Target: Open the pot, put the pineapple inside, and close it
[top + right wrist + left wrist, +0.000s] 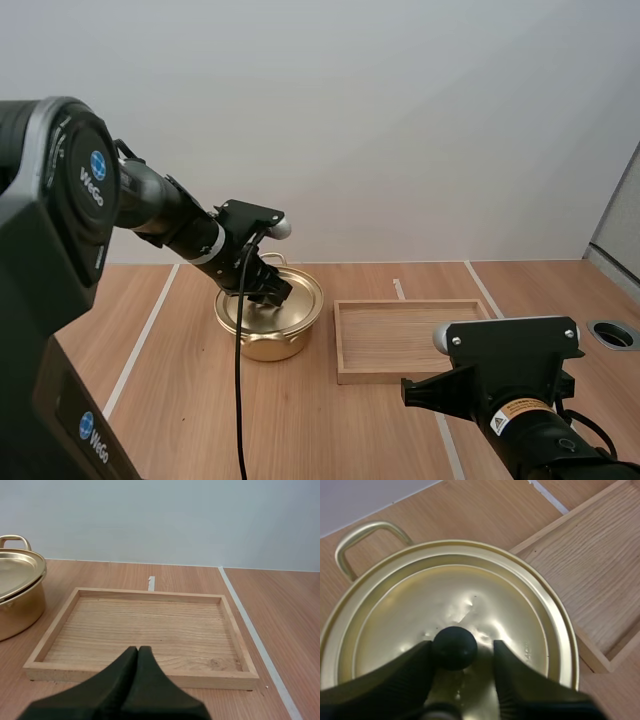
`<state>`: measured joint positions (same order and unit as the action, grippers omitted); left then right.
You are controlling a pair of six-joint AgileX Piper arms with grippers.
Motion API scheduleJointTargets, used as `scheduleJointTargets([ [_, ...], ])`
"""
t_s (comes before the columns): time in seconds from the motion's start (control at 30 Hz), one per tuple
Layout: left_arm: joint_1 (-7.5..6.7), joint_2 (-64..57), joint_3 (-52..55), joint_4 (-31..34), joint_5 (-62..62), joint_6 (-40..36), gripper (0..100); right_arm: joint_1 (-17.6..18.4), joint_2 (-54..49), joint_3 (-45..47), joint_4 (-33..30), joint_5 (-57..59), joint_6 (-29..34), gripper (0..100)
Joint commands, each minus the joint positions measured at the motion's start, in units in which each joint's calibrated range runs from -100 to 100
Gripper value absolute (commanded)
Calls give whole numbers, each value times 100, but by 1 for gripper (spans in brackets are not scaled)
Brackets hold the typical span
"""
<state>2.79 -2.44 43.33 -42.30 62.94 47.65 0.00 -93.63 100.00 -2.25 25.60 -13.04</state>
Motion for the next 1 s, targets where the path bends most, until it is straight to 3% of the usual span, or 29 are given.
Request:
scheduleJointTargets([
  [0.0,-7,45,-12,-79,6,-131,100,-15,-24,0,-2,23,-47,0],
  [0.37,-7,-78,-140,-68,65,-339,100,-15,-24,0,-2,23,-47,0],
  [0.7,-7,-1325,-1208,-68,236,-1110,100,-15,-24,0,-2,23,-47,0],
  [0.97,-7,-2581,-1356,-68,-1070,-1213,100,-15,-24,0,-2,23,-47,0],
])
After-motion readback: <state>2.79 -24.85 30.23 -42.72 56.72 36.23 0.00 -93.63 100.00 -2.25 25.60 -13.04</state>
